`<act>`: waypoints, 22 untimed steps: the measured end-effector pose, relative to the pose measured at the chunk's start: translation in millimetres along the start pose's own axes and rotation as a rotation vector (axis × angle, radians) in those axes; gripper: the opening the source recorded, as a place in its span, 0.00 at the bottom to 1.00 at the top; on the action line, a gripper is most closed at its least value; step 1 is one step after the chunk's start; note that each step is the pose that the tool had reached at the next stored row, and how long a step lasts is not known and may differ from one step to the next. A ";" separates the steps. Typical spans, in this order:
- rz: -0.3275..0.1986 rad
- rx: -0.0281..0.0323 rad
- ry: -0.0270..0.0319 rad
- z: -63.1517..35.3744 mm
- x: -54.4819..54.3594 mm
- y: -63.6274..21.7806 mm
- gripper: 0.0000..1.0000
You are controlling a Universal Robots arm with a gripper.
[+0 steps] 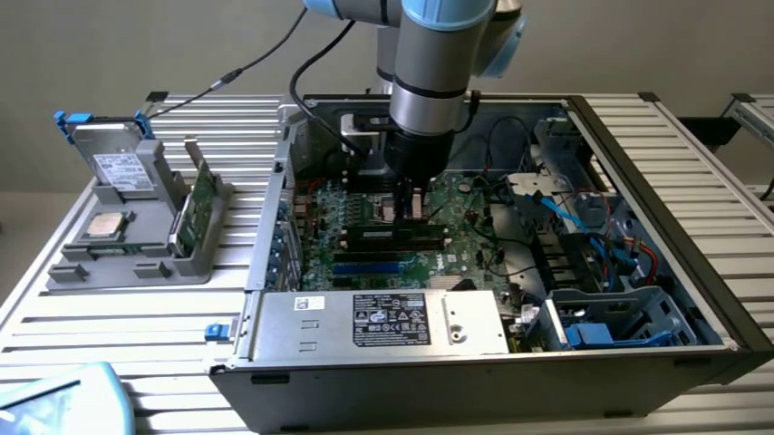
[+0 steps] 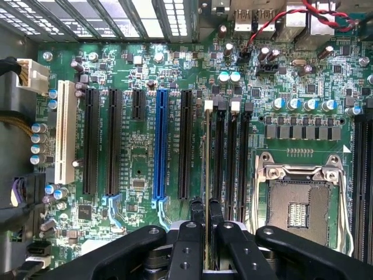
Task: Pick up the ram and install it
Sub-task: 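Insert the ram into the slot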
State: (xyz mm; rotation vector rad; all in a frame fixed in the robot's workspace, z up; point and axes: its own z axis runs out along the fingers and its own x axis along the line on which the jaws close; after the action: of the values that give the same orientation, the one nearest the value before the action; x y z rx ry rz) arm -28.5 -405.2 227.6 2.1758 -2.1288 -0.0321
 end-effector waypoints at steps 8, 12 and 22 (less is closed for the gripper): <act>0.000 -0.0002 0.0031 1.4 0.0 -0.1 0.15; 0.000 -0.0002 0.0057 3.4 -0.1 -0.3 0.15; 0.001 -0.0003 0.0099 5.1 -3.0 -0.5 0.15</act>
State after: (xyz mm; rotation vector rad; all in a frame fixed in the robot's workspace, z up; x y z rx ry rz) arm -28.5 -402.5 222.3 2.1703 -2.1244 -0.0215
